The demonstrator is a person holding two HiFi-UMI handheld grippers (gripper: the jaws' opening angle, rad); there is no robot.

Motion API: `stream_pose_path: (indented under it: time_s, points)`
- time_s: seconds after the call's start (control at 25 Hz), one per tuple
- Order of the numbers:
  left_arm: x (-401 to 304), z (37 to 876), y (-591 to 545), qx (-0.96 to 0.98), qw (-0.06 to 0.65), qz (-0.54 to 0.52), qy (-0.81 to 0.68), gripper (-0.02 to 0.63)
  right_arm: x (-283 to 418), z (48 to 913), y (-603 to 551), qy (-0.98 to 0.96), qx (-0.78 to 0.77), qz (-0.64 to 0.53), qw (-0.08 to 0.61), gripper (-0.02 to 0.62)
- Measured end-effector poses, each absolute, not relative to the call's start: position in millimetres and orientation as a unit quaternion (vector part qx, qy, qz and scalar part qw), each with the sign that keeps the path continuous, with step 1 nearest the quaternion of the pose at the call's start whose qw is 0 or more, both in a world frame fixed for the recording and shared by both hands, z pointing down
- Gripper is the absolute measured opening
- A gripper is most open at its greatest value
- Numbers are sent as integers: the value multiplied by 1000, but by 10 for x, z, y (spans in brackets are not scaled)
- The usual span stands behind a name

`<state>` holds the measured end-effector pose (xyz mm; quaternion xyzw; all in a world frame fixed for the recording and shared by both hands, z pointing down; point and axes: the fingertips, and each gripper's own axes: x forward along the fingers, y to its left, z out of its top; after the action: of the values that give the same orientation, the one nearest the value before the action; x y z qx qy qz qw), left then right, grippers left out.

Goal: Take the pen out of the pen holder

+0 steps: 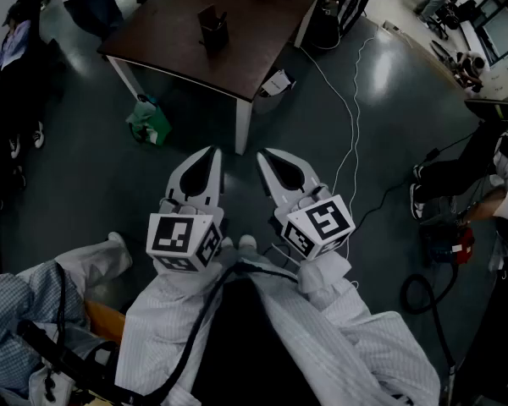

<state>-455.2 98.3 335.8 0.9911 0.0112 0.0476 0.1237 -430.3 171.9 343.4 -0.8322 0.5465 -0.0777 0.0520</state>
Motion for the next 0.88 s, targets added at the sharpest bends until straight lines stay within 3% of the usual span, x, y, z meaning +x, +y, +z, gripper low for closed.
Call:
stream_pose_path:
  time_s: [0.88]
  points:
    - [-3818, 3513, 1424, 990, 118, 66, 46, 4, -3712, 3617, 2146, 517, -846, -101, 80, 2]
